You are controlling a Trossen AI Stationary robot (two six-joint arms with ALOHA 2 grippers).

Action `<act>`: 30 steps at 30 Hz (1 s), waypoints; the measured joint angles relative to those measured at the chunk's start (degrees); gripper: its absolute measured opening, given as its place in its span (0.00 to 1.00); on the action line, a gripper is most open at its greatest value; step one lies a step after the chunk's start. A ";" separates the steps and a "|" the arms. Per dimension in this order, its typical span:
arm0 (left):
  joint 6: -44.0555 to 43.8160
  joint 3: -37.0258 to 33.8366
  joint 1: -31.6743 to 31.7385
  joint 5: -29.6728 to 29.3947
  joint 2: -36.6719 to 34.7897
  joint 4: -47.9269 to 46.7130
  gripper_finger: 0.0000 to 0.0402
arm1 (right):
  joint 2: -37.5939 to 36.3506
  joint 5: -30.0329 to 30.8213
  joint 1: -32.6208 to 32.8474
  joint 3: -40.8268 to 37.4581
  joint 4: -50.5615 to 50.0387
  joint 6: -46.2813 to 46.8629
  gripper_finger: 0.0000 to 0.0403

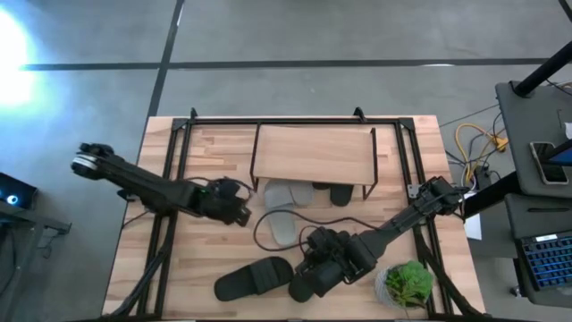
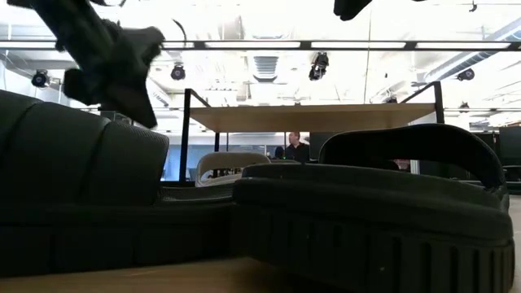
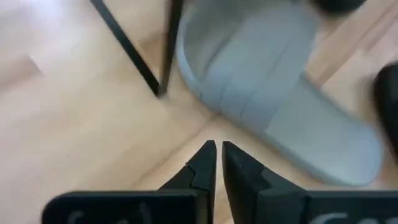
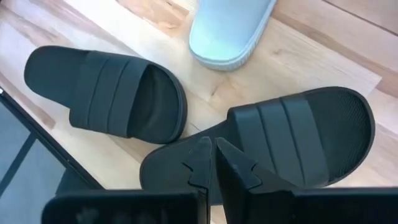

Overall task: Pick and place slides into the shelf
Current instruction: Put the gray slipper under the shelf

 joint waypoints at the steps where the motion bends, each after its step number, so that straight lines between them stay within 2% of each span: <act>1: -0.13 -0.01 -0.13 -1.50 -1.92 -1.49 0.03 | 0.00 -0.04 -0.06 -0.02 -0.02 -0.28 0.03; 5: -0.27 -1.41 1.45 -10.09 -7.71 -5.31 0.03 | -0.02 -0.06 -0.45 -0.02 -0.02 -0.41 0.03; 7: -0.31 -3.84 4.62 -10.77 -9.57 -4.38 0.03 | -0.02 -0.22 -0.94 0.01 0.42 -0.42 0.03; 10: -0.22 -9.93 10.46 -5.80 -11.49 6.35 0.03 | -0.02 -1.59 -1.94 0.05 3.69 -1.65 0.03; 13: 0.08 -18.12 15.93 3.80 -13.47 27.29 0.03 | -0.02 -2.26 -2.68 0.07 7.98 -4.12 0.03; 16: -3.12 -25.25 19.05 7.19 -15.29 42.24 0.03 | -0.04 -2.24 -3.07 0.18 9.05 -4.08 0.03; 22: -9.63 -32.84 22.64 10.12 -18.66 46.07 0.03 | -0.04 -2.02 -2.98 0.25 8.98 -1.84 0.03; 27: -10.91 -36.46 25.67 10.77 -16.70 60.85 0.03 | -0.04 -3.29 -3.96 -0.45 9.59 -2.07 0.03; 30: -11.87 -35.92 27.49 13.37 -13.68 64.53 0.03 | -0.04 -4.72 -5.19 -1.08 11.40 -3.98 0.03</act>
